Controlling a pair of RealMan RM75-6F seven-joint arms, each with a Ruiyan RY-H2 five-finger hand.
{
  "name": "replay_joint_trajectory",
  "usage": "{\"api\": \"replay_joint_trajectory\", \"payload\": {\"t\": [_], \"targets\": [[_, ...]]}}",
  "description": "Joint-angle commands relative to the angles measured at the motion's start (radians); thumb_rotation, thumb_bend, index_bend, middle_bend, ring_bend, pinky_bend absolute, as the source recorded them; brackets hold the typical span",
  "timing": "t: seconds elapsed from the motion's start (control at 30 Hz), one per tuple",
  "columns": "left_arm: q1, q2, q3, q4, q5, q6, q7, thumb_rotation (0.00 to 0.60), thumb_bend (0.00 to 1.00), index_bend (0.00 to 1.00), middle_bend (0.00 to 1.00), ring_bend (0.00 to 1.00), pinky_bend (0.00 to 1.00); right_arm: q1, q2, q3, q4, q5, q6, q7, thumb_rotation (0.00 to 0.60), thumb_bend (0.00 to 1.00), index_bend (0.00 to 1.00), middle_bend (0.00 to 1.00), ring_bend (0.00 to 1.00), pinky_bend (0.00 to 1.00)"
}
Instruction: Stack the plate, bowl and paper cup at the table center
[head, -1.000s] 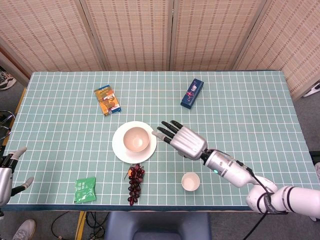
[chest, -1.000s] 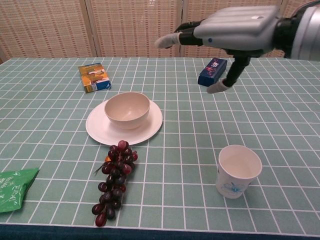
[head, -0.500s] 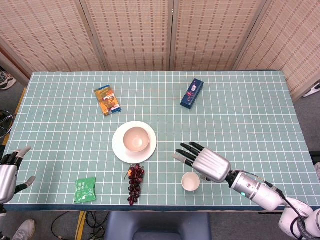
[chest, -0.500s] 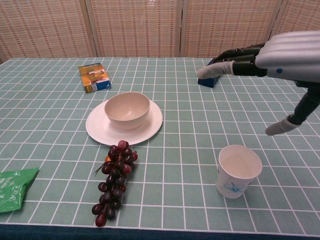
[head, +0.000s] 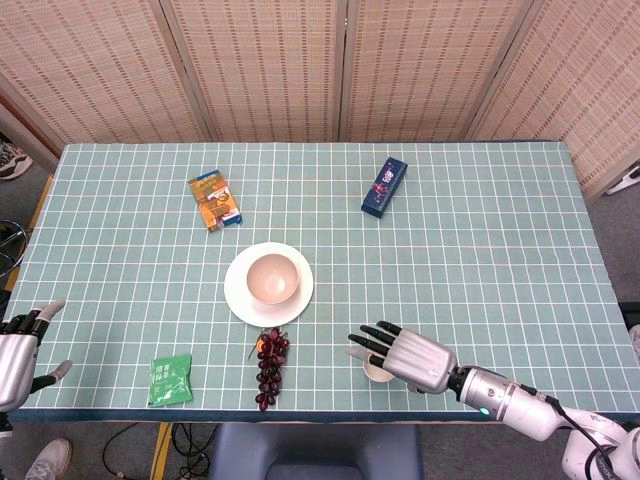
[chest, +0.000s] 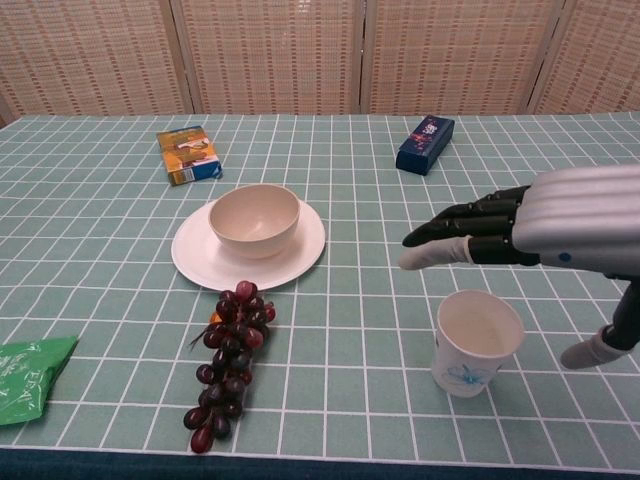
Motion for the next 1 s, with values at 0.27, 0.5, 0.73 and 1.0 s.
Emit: {"api": "replay_joint_trajectory", "payload": {"t": [0.27, 0.5, 0.73, 1.0], "targets": [[0.001, -0.006, 0.007, -0.006, 0.0, -0.001, 0.009, 0.6, 0.0, 0.19, 0.29, 0.35, 0.45, 0.004, -0.061, 0.01, 0.045, 0.02, -0.071, -0.001, 0.6, 0.0, 0.0, 0.01, 0.0, 0.13], [0.005, -0.008, 0.011, -0.001, -0.005, 0.001, 0.003, 0.6, 0.0, 0.19, 0.29, 0.35, 0.45, 0.009, -0.126, 0.035, 0.104, 0.061, -0.108, 0.009, 0.6, 0.06, 0.01, 0.11, 0.02, 0.21], [0.008, -0.009, 0.011, 0.006, -0.009, 0.005, -0.004, 0.6, 0.0, 0.19, 0.29, 0.35, 0.45, 0.013, -0.161, 0.05, 0.151, 0.082, -0.113, 0.04, 0.6, 0.18, 0.23, 0.24, 0.14, 0.39], [0.012, -0.008, 0.012, 0.012, -0.011, 0.011, -0.009, 0.6, 0.0, 0.19, 0.29, 0.35, 0.45, 0.02, -0.176, 0.054, 0.17, 0.083, -0.111, 0.077, 0.6, 0.24, 0.33, 0.3, 0.22, 0.5]]}}
